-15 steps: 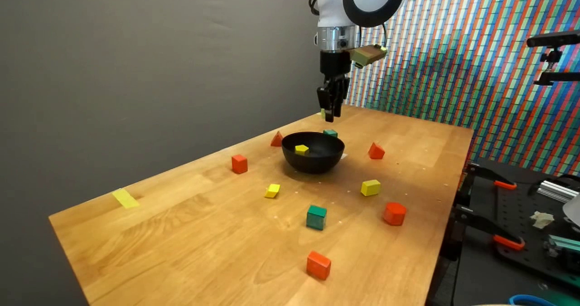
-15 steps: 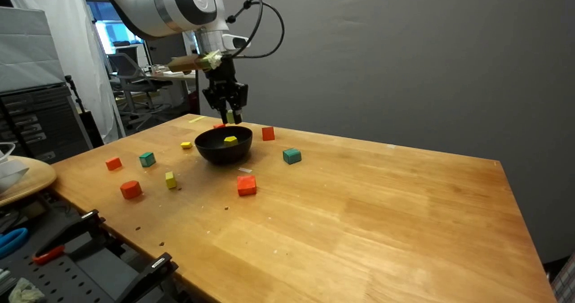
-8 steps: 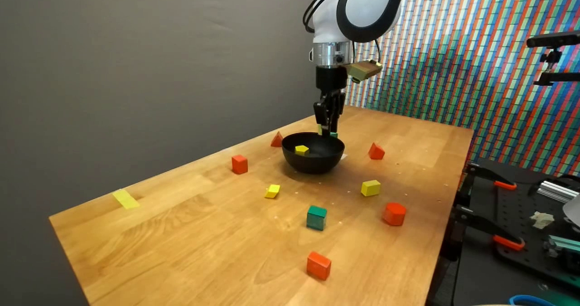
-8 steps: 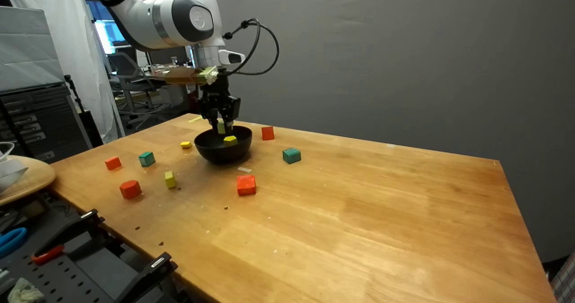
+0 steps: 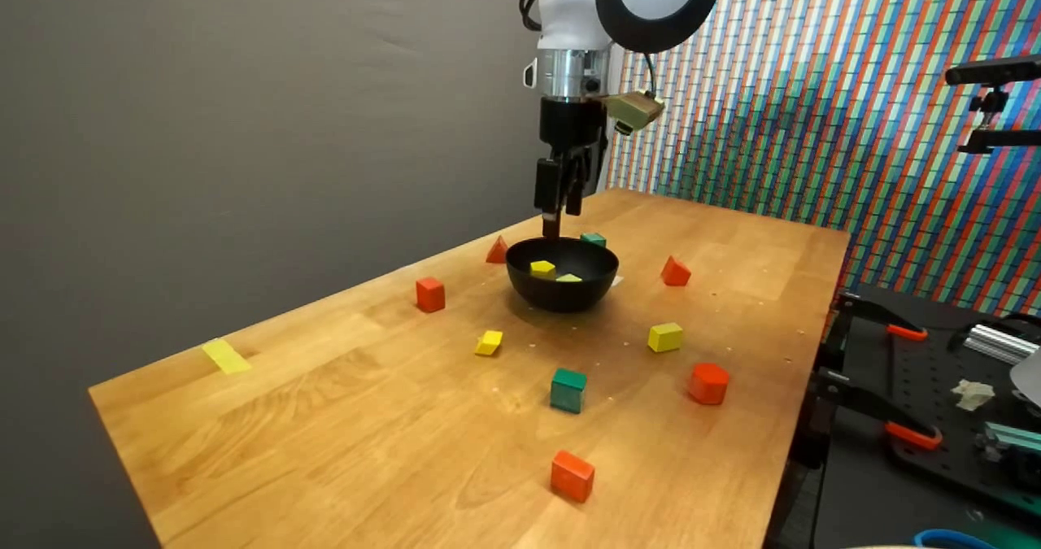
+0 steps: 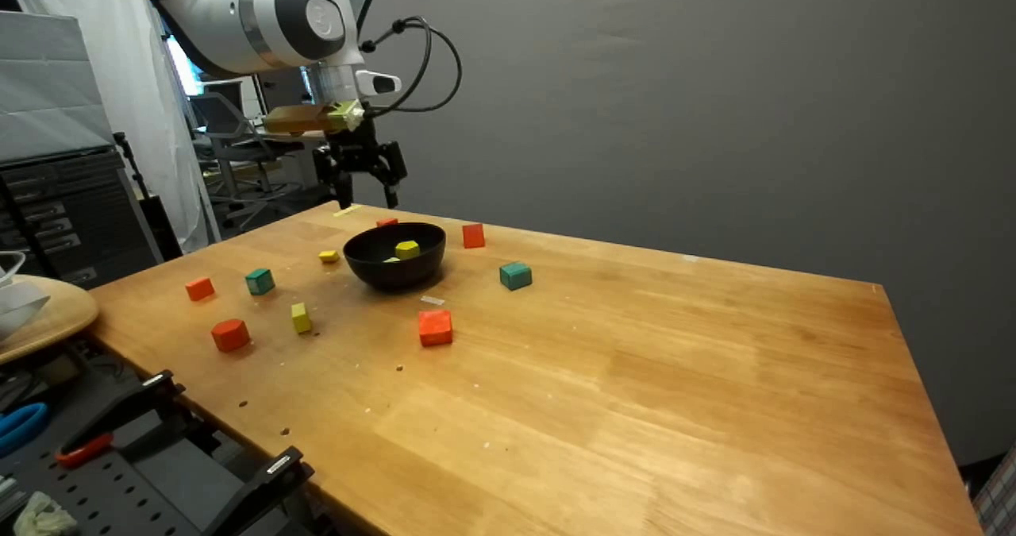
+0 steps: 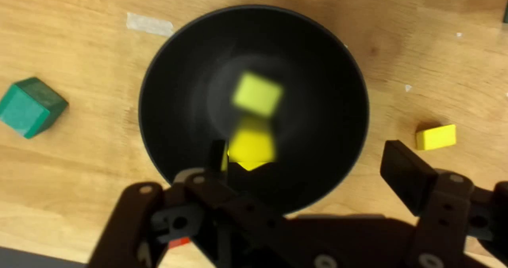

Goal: Put the colored blocks into the black bowl

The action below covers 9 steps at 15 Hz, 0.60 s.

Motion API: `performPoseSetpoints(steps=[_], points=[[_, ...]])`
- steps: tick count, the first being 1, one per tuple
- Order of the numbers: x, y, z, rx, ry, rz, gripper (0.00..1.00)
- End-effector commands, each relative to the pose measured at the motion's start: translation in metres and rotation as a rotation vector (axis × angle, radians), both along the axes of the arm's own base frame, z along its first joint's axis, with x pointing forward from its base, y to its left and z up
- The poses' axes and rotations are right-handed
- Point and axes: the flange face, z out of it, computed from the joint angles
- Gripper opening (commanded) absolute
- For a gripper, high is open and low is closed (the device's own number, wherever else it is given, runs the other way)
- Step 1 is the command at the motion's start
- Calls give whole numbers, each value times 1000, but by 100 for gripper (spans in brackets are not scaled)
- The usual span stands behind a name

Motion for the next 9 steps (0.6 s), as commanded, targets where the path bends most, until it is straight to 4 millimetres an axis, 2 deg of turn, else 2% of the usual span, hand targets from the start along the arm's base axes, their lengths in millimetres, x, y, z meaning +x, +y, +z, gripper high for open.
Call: performPoseSetpoints(steps=[1, 3, 4, 7, 9], points=[[-1, 6, 6, 1, -7, 15, 100], [-2, 9, 10, 1, -14, 27, 100], [-4, 7, 2, -6, 4, 10, 100], [3, 38, -27, 43, 42, -6, 100], [14, 68, -32, 49, 45, 2, 100]])
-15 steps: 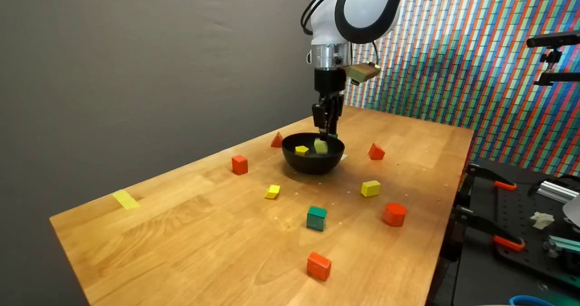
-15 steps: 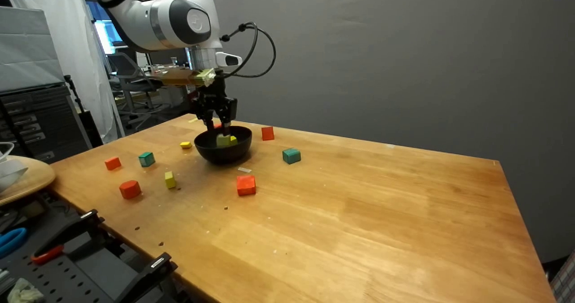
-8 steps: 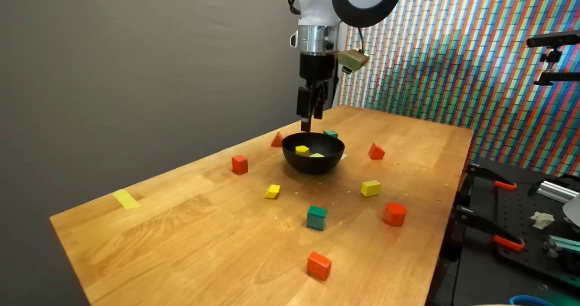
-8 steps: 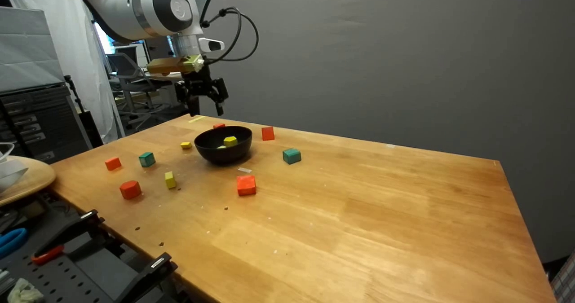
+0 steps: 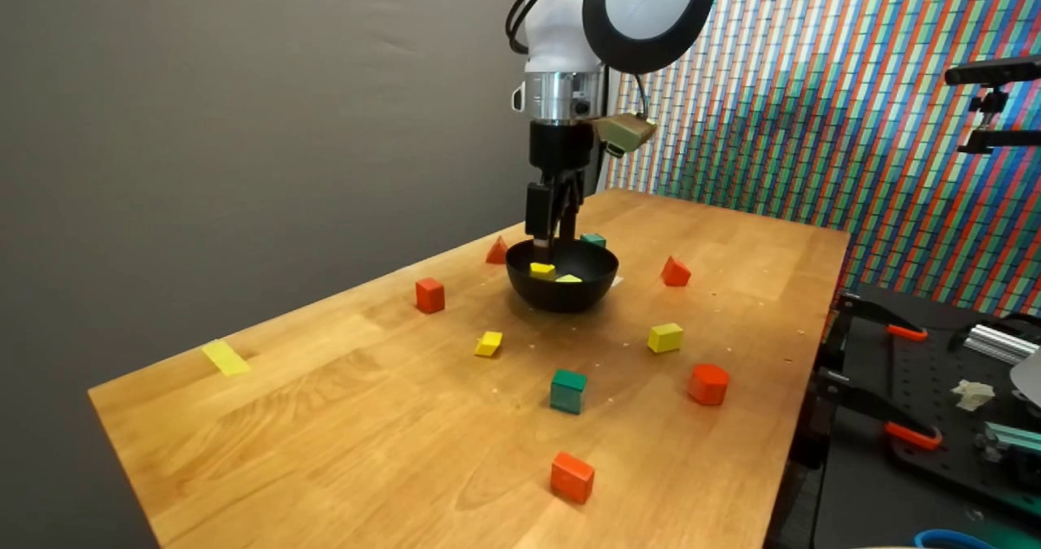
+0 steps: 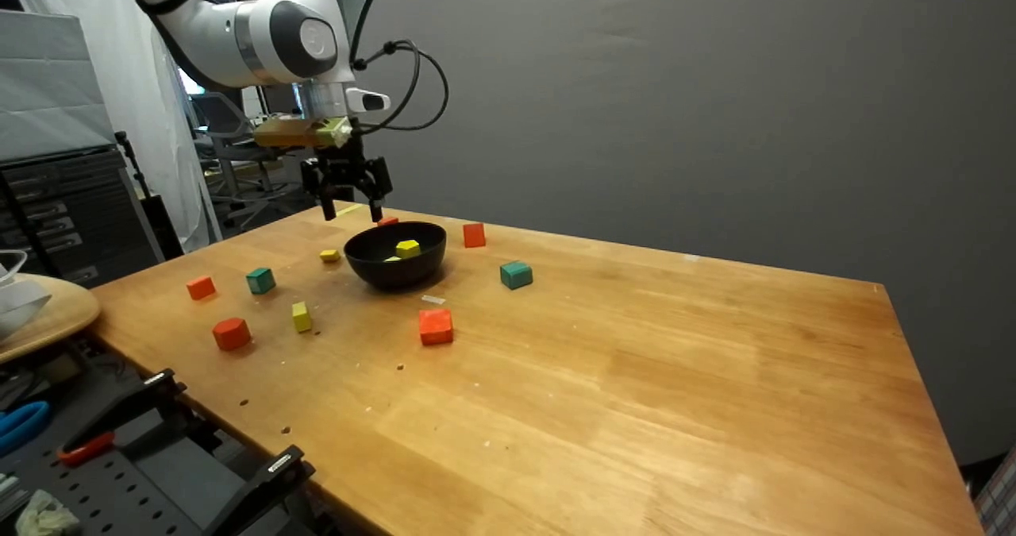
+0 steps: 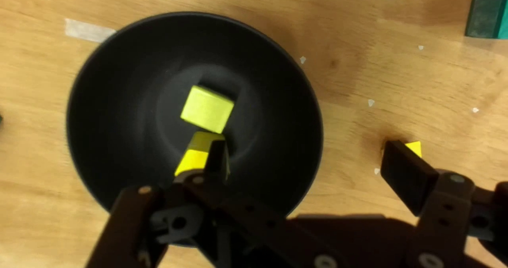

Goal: Put the colored blocks into the black bowl

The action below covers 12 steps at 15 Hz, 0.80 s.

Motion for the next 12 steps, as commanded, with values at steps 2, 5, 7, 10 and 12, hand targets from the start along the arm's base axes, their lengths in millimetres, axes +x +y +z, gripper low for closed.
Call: performPoseSetpoints(steps=[2, 5, 7, 10, 12], points=[[35, 66, -1, 9, -50, 10, 100], [59, 94, 21, -20, -138, 36, 100], [79, 101, 21, -41, -173, 25, 100], [109, 105, -5, -29, -177, -29, 100], [128, 109, -26, -21, -187, -68, 100]])
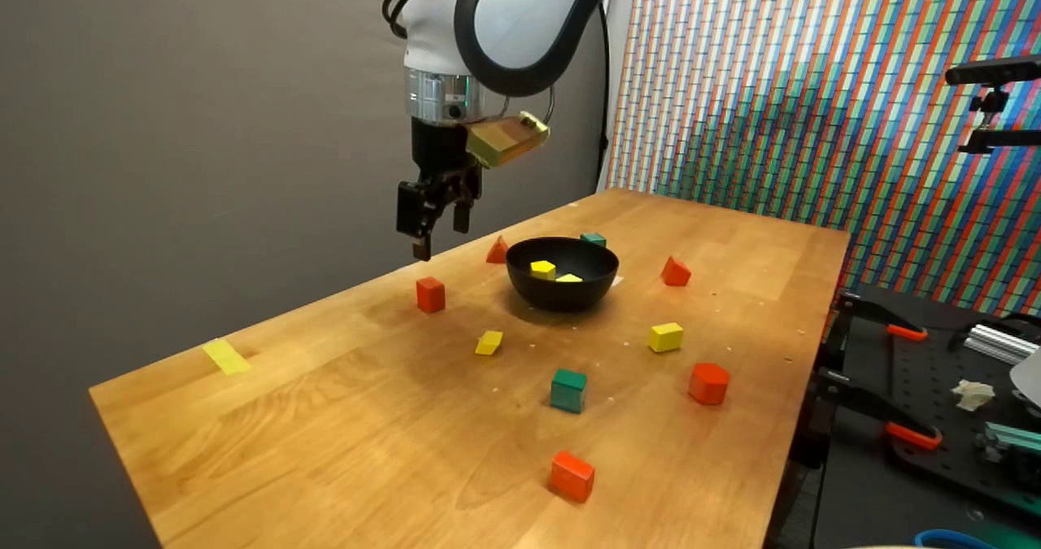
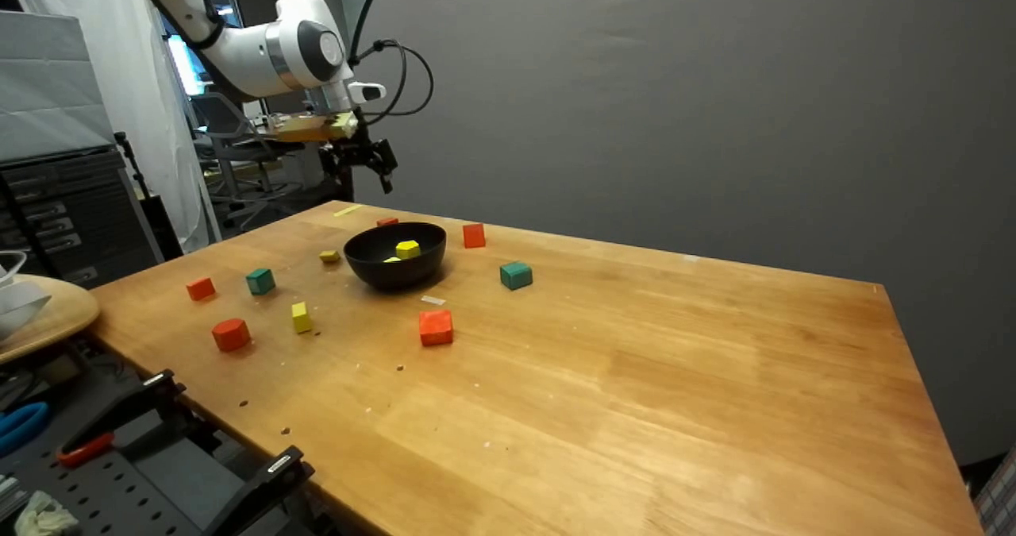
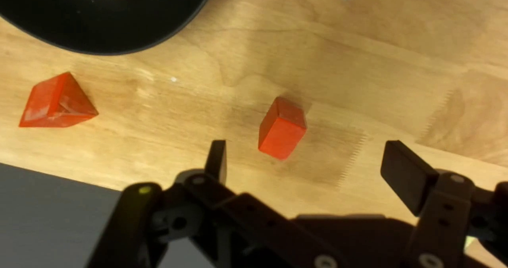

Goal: Put the colored blocks into the black bowl

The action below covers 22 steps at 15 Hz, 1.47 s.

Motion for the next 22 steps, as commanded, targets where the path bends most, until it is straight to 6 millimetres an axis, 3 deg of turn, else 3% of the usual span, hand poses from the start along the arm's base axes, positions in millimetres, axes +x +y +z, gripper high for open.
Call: performPoseSetpoints(steps=[1, 5, 6, 8, 12, 15, 16, 17, 18, 20, 22], points=[[43, 13, -37, 6, -28, -72, 100], [68, 17, -67, -15, -35, -131, 98], [70, 19, -70, -17, -31, -133, 74], [72, 25, -67, -12, -21, -137, 70], [67, 34, -49, 14, -3, -142, 37], [67, 25, -47, 14, 1, -182, 14], [68, 19, -49, 9, 4, -200, 11], [69, 14, -53, 3, 6, -217, 20], [69, 10, -57, -1, 10, -233, 44], [70, 4, -64, -14, 19, -254, 49], [68, 0, -70, -20, 34, -266, 66]])
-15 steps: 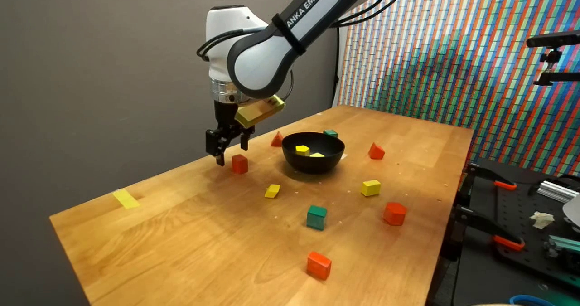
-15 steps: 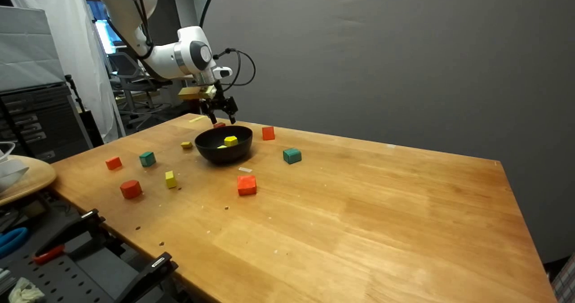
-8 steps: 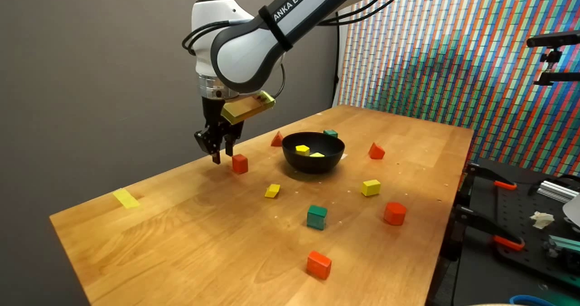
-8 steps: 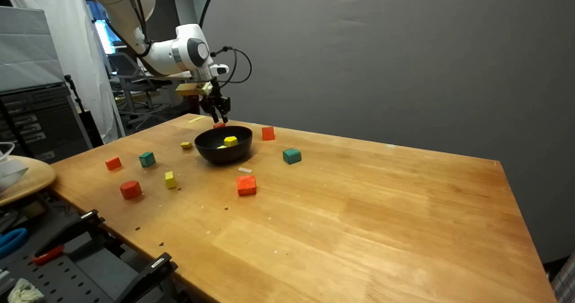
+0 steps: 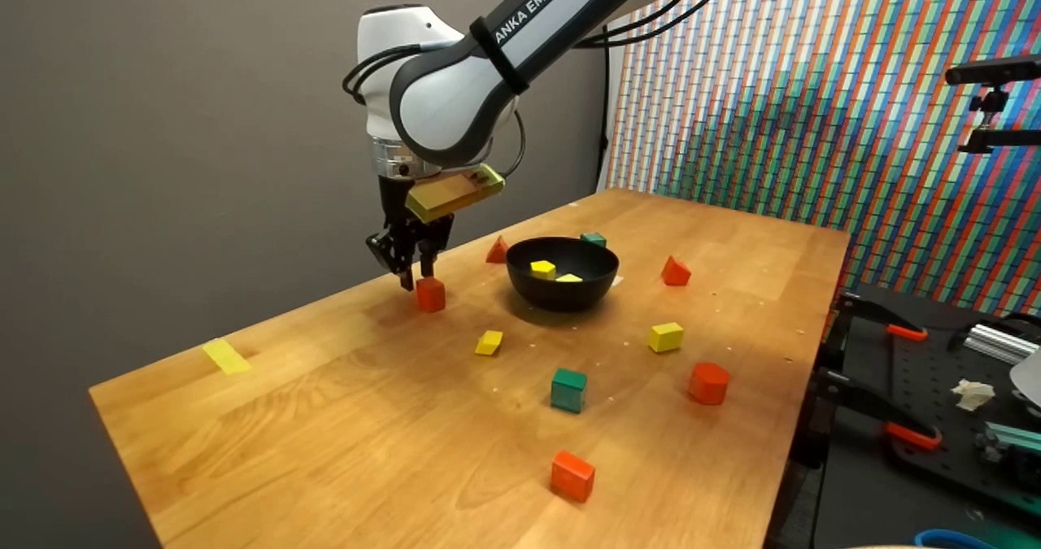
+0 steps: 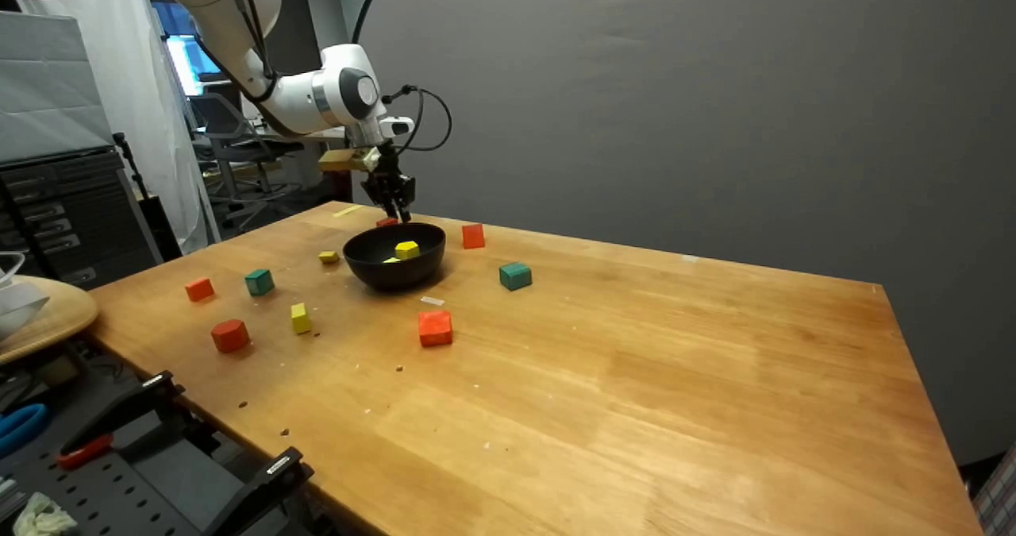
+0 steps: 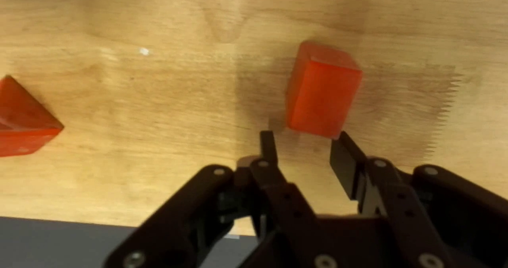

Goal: Put the colored blocks into the black bowl

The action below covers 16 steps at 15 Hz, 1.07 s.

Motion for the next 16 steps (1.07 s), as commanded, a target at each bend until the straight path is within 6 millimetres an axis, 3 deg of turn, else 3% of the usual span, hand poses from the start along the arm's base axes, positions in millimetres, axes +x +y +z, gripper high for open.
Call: performPoseSetpoints(steps=[1, 3, 4, 6, 9, 11, 16], points=[[-3, -5, -5, -1, 32, -40, 72], [-6, -4, -9, 2, 55, -41, 88], [-9, -3, -10, 7, 63, -36, 46], [-14, 0, -13, 24, 88, -36, 51], [-18, 2, -12, 40, 99, -40, 26], [-22, 3, -1, 47, 97, -17, 10], [-43, -26, 63, 2, 41, -9, 14]])
